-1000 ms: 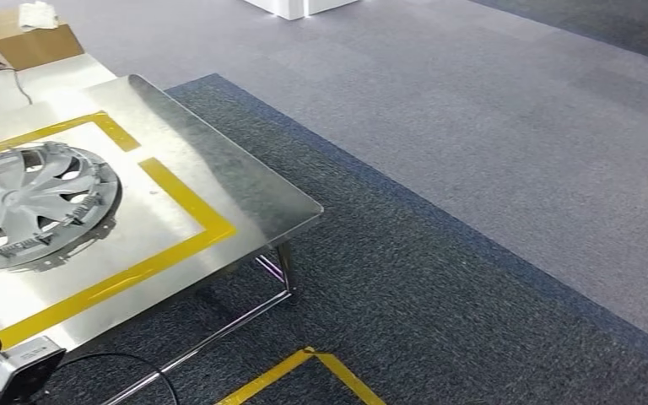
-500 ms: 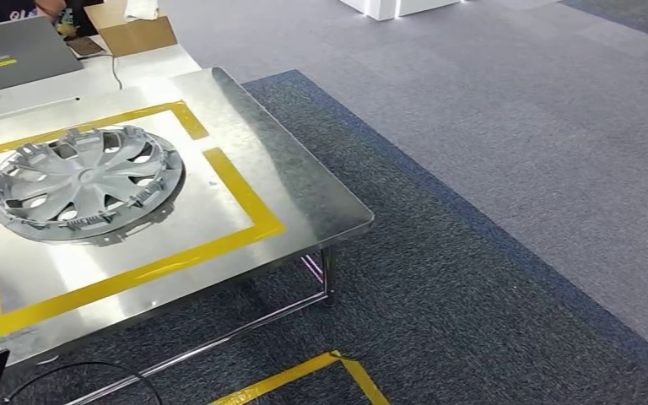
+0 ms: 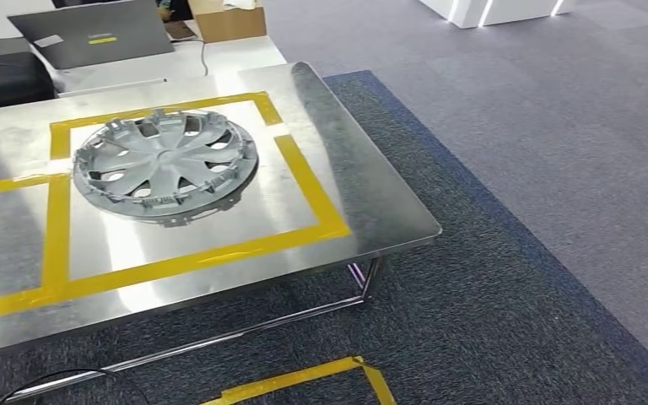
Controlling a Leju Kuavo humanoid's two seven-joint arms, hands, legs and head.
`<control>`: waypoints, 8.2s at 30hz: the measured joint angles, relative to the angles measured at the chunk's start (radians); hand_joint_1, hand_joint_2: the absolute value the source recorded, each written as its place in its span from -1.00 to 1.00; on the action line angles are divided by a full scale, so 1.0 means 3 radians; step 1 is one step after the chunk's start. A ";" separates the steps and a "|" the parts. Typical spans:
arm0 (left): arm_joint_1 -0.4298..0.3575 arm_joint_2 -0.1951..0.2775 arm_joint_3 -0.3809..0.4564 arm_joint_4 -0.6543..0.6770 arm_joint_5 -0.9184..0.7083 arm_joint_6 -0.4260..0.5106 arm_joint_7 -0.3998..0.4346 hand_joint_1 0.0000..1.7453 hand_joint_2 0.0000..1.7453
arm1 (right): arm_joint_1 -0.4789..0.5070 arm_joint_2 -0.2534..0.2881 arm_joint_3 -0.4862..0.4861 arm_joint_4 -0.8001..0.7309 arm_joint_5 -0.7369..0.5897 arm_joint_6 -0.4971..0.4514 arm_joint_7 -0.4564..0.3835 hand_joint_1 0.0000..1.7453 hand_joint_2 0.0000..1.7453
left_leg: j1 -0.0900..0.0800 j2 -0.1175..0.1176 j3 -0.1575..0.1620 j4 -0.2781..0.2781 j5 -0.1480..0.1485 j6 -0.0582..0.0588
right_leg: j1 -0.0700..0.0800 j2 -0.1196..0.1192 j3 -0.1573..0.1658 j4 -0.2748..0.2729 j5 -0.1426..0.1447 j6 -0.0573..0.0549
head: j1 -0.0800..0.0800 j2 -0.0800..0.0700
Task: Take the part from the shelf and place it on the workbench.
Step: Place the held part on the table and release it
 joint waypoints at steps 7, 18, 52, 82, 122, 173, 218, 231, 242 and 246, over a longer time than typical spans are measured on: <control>-0.0206 0.0282 0.0150 0.0442 -0.0231 -0.0045 0.0389 1.00 1.00 | 0.0015 0.0001 -0.0024 0.0001 0.0033 0.0111 0.0008 -1.00 1.00 | 0.0011 -0.0292 0.0010 -0.0011 0.0009 0.0048 | -0.0009 0.0324 -0.0482 0.0747 -0.0148 -0.0011 | 0.0026 0.0000; -0.0361 0.0568 0.0272 0.0847 -0.0311 -0.0097 0.0574 1.00 1.00 | 0.0009 0.0010 -0.0037 0.0000 0.0075 0.0184 0.0022 -1.00 1.00 | 0.0025 -0.0220 -0.0260 0.0511 -0.0257 -0.0138 | -0.0029 0.0329 -0.0123 -0.0027 0.0169 -0.0155 | -0.0013 0.0000; -0.1651 0.1853 -0.0340 0.2871 -0.1104 -0.0833 0.1587 1.00 1.00 | -0.0089 0.0011 -0.0084 0.0000 0.0240 0.0332 0.0041 -1.00 1.00 | 0.0028 -0.0071 0.0013 -0.0013 0.0019 -0.0088 | 0.0012 0.0161 -0.0071 -0.0063 0.0148 -0.0066 | -0.0009 0.0000; -0.3126 0.1761 -0.1478 0.4768 -0.2098 -0.0957 0.2324 1.00 1.00 | -0.0163 0.0030 -0.0087 0.0000 0.0373 0.0381 0.0150 -1.00 1.00 | 0.0026 -0.0063 0.0010 -0.0013 0.0023 -0.0089 | 0.0011 0.0175 -0.0073 -0.0061 0.0157 -0.0066 | -0.0009 0.0000; -0.2974 0.1921 -0.1330 0.4868 -0.2023 -0.0723 0.2245 -1.00 1.00 | -0.0134 0.0047 -0.0127 0.0000 0.0423 0.0350 0.0112 -1.00 -1.00 | 0.0026 -0.0064 0.0009 -0.0013 0.0023 -0.0089 | 0.0011 0.0174 -0.0072 -0.0060 0.0157 -0.0066 | -0.0008 0.0000; -0.0814 0.0963 -0.2144 0.1313 -0.1545 -0.0110 0.1143 -1.00 -1.00 | -0.0041 0.0107 -0.0357 0.0000 0.0440 0.0261 0.0030 -1.00 -1.00 | 0.0003 -0.0071 -0.0015 -0.0066 0.0095 0.0070 | -0.0042 0.0304 -0.0437 0.0825 -0.0299 0.0042 | -0.0003 0.0000; -0.0595 0.0178 -0.0484 0.4230 0.0738 -0.0322 -0.0540 -1.00 -1.00 | 0.0006 0.0155 -0.0520 -0.0023 0.0648 0.0067 -0.0175 -1.00 -1.00 | 0.0008 -0.0085 -0.0305 0.0812 -0.0431 -0.0153 | 0.0004 0.0266 0.0001 -0.0155 0.0198 -0.0180 | 0.0004 0.0000; -0.0889 0.0331 -0.0046 0.5241 0.1118 -0.0921 -0.0237 -1.00 -1.00 | 0.0006 0.0156 -0.0518 -0.0031 0.0832 -0.0413 -0.0169 -1.00 -1.00 | -0.0016 -0.0063 0.0239 -0.0199 -0.0003 0.0078 | 0.0012 0.0293 -0.0433 0.0397 -0.0094 -0.0015 | 0.0020 0.0000; -0.0891 0.0369 0.0053 0.5933 0.0896 -0.1803 0.0962 -1.00 -1.00 | -0.0068 0.0165 -0.0552 -0.0032 0.0763 -0.0383 -0.0336 -1.00 -1.00 | -0.0041 0.0067 -0.0202 -0.0037 0.0327 -0.0024 | 0.0030 0.0180 0.0305 -0.0206 -0.0043 -0.0098 | 0.0030 0.0000; -0.0892 0.0388 0.0050 0.5978 0.0846 -0.1790 0.0857 -1.00 -1.00 | -0.0019 0.0180 -0.0614 -0.0032 0.0710 -0.0367 -0.0377 -1.00 -1.00 | -0.0015 -0.0036 -0.0283 0.0351 -0.0173 -0.0111 | 0.0024 0.0247 0.0145 -0.0197 0.0119 -0.0181 | 0.0018 0.0000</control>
